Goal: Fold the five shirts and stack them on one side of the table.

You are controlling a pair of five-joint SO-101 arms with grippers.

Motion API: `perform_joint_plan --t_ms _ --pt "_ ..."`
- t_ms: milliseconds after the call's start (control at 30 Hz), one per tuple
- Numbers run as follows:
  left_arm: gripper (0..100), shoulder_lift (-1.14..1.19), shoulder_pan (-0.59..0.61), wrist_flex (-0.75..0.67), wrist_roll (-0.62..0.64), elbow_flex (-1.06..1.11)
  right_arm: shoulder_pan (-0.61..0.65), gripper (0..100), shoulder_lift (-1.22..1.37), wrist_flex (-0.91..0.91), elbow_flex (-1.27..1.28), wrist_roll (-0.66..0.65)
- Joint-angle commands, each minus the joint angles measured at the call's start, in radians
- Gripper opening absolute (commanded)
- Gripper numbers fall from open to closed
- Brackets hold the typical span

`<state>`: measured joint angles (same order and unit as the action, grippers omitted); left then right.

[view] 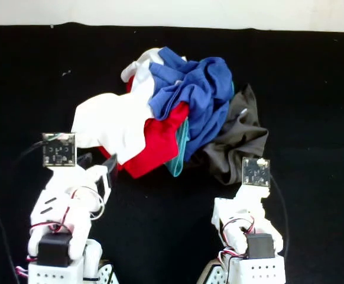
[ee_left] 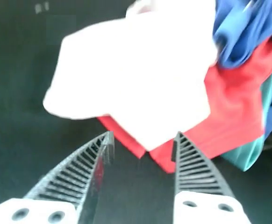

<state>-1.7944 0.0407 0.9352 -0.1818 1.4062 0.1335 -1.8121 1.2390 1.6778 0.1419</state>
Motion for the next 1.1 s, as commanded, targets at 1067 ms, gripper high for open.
perform_joint_plan --t_ms 1067 --pt "26 2.629 -0.193 0.4 -0.038 -2.229 0.005 0.5 -0.01 0.002 0.13 0.011"
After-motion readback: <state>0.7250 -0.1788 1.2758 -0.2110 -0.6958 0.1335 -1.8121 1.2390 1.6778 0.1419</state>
